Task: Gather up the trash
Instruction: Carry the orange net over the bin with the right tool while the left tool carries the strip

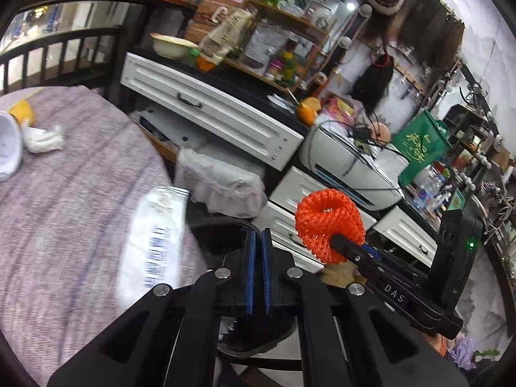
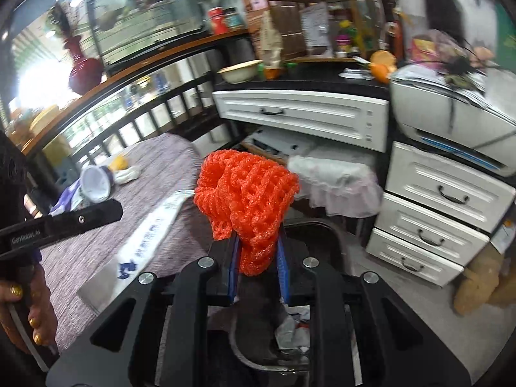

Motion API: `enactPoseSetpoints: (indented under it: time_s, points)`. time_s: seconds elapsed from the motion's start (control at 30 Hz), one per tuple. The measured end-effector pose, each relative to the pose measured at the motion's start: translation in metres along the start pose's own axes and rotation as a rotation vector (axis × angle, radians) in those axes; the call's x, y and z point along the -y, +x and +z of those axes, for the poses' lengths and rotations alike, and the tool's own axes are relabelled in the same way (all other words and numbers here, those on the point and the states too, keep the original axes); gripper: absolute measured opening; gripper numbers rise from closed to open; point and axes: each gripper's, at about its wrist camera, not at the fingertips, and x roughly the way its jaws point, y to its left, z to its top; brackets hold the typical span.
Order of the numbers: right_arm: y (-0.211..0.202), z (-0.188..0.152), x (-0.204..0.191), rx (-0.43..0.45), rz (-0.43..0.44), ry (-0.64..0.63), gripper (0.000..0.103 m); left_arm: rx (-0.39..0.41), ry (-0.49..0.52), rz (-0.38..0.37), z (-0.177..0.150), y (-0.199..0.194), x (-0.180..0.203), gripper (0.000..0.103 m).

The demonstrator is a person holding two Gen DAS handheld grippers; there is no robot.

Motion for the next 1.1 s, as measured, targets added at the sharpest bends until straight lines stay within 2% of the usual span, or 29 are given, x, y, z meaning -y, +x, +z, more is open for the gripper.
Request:
enactPoseSetpoints:
  time_s: [0.13, 0.23, 0.3, 0.33, 0.37, 0.43, 0.47, 0.53, 0.63, 0.77, 0.9, 0.97, 1.0, 1.07, 1.1]
  points:
    - [-0.008, -0.003, 0.025, 0.016, -0.046, 0.051, 0.020, -0.048, 0.008, -0.023, -0.006, 0.030, 0.013, 0.006]
    - [-0.009, -0.004, 0.033, 0.026, -0.054, 0.065, 0.020, -0.067, 0.012, -0.018, -0.011, 0.037, 0.017, 0.006]
    - [-0.009, -0.005, 0.033, 0.027, -0.050, 0.061, 0.020, -0.060, 0.026, 0.033, -0.012, 0.033, 0.018, 0.006]
    - [-0.008, -0.005, 0.032, 0.029, -0.052, 0.052, 0.020, -0.057, 0.038, 0.068, -0.012, 0.030, 0.017, 0.011]
    - [-0.007, -0.006, 0.031, 0.030, -0.049, 0.046, 0.020, -0.049, 0.058, 0.117, -0.013, 0.024, 0.016, 0.018]
    - [-0.006, -0.008, 0.030, 0.023, -0.031, 0.047, 0.020, -0.021, 0.081, 0.198, -0.015, 0.011, 0.009, 0.076]
    - [-0.005, -0.009, 0.030, 0.018, -0.024, 0.050, 0.020, 0.005, 0.084, 0.238, -0.016, 0.004, 0.004, 0.082]
    - [-0.004, -0.010, 0.029, 0.012, -0.021, 0.057, 0.020, 0.006, 0.088, 0.321, -0.015, -0.003, -0.007, 0.083]
    - [-0.002, -0.011, 0.032, -0.002, -0.012, 0.078, 0.020, -0.092, 0.096, 0.408, -0.018, 0.005, -0.029, 0.083]
    - [-0.001, -0.011, 0.031, -0.008, -0.008, 0.080, 0.020, -0.182, 0.077, 0.456, -0.022, 0.022, -0.044, 0.084]
    - [-0.002, -0.012, 0.027, -0.007, -0.003, 0.073, 0.020, -0.213, 0.098, 0.472, -0.031, 0.026, -0.044, 0.082]
    - [-0.001, -0.012, 0.026, -0.008, -0.001, 0.074, 0.020, -0.196, 0.115, 0.485, -0.034, 0.022, -0.041, 0.069]
    - [-0.002, -0.012, 0.026, -0.010, -0.002, 0.076, 0.020, -0.184, 0.116, 0.486, -0.035, 0.020, -0.041, 0.052]
    - [0.000, -0.013, 0.026, -0.014, -0.002, 0.078, 0.020, -0.171, 0.107, 0.468, -0.035, 0.017, -0.039, 0.045]
    - [0.000, -0.013, 0.025, -0.017, -0.001, 0.079, 0.020, -0.166, 0.106, 0.466, -0.035, 0.018, -0.038, 0.038]
